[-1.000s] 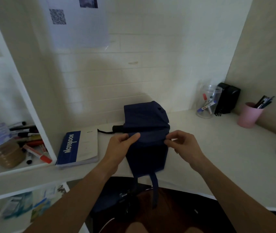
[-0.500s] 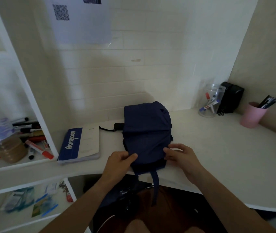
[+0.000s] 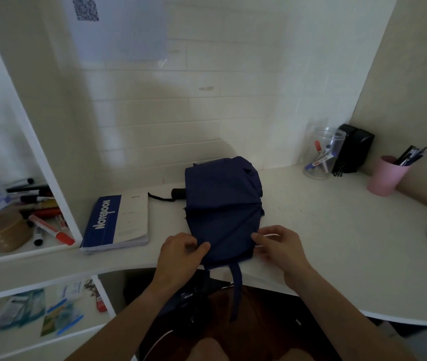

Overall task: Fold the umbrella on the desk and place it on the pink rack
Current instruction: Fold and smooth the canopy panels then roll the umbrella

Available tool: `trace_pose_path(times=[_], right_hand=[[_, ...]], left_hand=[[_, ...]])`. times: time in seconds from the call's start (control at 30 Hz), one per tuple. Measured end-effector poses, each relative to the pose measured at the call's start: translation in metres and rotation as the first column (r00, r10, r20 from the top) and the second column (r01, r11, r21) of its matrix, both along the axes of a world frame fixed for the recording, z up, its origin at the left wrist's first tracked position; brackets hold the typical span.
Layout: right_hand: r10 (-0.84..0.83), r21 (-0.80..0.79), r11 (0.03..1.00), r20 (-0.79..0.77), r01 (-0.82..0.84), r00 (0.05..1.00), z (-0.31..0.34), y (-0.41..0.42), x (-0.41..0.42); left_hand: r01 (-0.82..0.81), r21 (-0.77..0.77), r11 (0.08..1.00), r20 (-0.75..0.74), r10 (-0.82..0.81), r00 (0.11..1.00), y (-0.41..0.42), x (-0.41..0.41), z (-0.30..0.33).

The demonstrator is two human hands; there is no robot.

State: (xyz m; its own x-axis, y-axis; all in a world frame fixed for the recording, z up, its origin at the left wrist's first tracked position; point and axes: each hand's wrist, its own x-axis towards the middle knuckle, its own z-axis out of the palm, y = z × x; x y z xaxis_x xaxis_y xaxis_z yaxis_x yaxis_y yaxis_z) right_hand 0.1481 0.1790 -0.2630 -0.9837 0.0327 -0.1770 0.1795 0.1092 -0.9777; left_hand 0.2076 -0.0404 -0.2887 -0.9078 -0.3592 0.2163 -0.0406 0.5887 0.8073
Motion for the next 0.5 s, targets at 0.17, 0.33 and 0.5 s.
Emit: trace_pose_path(times=[0.17, 0.33, 0.5], right_hand=[[0.015, 0.091, 0.996, 0.000, -0.015, 1.000, -0.005, 0.003, 0.001], [0.083, 0.433, 0.901, -0.108, -0.029, 0.991, 0.001, 0.006, 0.002], [0.385, 0.630, 0.764, -0.615, 0.136, 0.688, 0.017, -0.007, -0.017]], left_hand=[[0.017, -0.063, 0.998, 0.009, -0.016, 1.000, -0.002, 0.002, 0.000], [-0.016, -0.286, 0.958, -0.055, 0.000, 0.998, -0.007, 0.002, -0.008], [0.059, -0.469, 0.881, -0.343, -0.243, 0.907, -0.004, -0.010, 0.011]])
